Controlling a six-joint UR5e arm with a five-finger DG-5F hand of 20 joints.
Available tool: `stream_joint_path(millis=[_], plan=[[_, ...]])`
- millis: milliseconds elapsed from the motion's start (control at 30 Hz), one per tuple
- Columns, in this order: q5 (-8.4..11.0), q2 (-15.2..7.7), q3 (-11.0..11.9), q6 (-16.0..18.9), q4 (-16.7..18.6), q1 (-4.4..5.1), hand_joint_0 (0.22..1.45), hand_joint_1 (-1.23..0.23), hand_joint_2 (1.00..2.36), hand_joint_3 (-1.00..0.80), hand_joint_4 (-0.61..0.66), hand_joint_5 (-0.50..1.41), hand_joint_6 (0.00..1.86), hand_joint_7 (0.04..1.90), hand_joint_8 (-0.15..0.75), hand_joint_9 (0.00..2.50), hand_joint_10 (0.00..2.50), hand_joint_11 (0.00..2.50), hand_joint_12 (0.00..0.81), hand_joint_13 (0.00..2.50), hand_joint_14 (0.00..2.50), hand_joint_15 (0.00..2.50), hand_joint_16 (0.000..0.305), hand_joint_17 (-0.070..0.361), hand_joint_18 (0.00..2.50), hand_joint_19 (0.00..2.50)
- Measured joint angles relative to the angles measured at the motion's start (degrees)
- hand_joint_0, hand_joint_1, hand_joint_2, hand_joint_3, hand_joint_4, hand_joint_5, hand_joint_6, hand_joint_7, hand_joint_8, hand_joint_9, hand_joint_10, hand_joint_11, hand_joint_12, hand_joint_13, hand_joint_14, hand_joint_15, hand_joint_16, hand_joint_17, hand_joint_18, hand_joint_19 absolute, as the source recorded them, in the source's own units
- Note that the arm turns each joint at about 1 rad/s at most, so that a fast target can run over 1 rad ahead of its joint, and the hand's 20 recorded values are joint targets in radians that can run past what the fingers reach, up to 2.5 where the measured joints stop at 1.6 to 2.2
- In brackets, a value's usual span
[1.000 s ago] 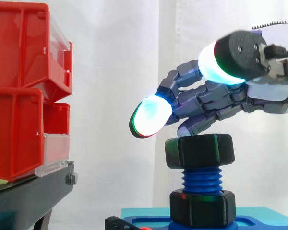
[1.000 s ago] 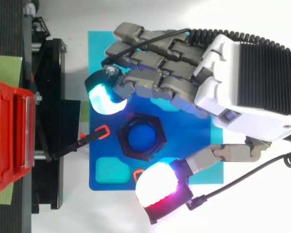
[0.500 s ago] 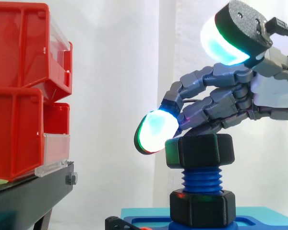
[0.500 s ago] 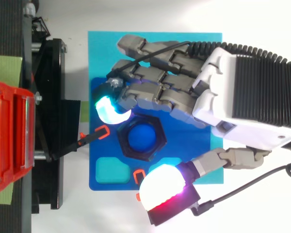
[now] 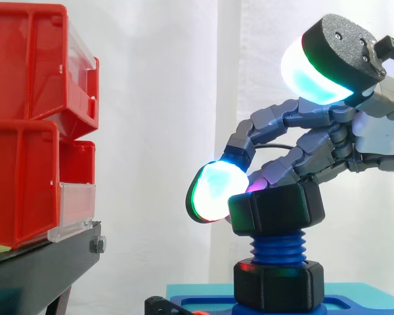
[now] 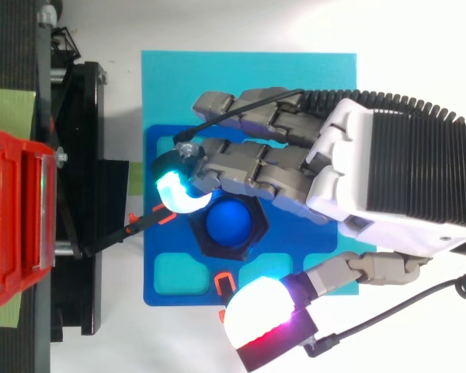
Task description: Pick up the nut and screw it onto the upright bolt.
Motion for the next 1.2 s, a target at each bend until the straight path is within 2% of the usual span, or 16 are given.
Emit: stream_joint_path(millis=[200, 400, 633, 900, 1033, 1200], plan=[[-0.24, 0.05, 0.00, 0.00, -0.39, 0.01, 0.48, -0.03, 1.00, -0.50, 0.14, -0.01, 0.50, 1.03, 0.265, 0.73, 0.00, 0.00, 0.357, 0.41, 0.00, 0.00, 0.052, 0.118, 0.42, 0.28], [-1.38, 0.08, 0.01, 0.00, -1.11, -0.42, 0.48, -0.04, 1.00, -0.50, 0.13, 0.00, 0.50, 1.08, 0.271, 0.76, 0.00, 0.00, 0.355, 0.44, 0.00, 0.00, 0.052, 0.117, 0.44, 0.27], [-2.47, 0.12, 0.06, 0.04, -2.94, -1.02, 0.48, -0.08, 1.00, -0.50, 0.12, 0.01, 0.50, 1.29, 0.280, 0.81, 0.00, 0.00, 0.350, 0.47, 0.00, 0.00, 0.051, 0.116, 0.47, 0.22], [-2.68, 1.50, 0.04, 0.02, -7.53, -1.60, 0.48, -0.13, 1.00, -0.50, 0.14, 0.01, 0.50, 1.52, 0.294, 0.83, 0.00, 0.00, 0.352, 0.49, 0.00, 0.00, 0.051, 0.115, 0.49, 0.20], [-2.71, 2.28, 0.01, -0.10, -9.21, -1.69, 0.47, -0.14, 1.00, -0.50, 0.14, 0.01, 0.52, 1.53, 0.296, 0.84, 0.00, 0.00, 0.352, 0.51, 0.00, 0.00, 0.051, 0.115, 0.50, 0.20], [-2.73, 3.04, 0.01, -0.28, -11.48, -1.71, 0.47, -0.16, 1.00, -0.50, 0.14, 0.00, 0.58, 1.44, 0.296, 0.87, 0.00, 0.00, 0.348, 0.53, 0.00, 0.00, 0.051, 0.114, 0.51, 0.21]])
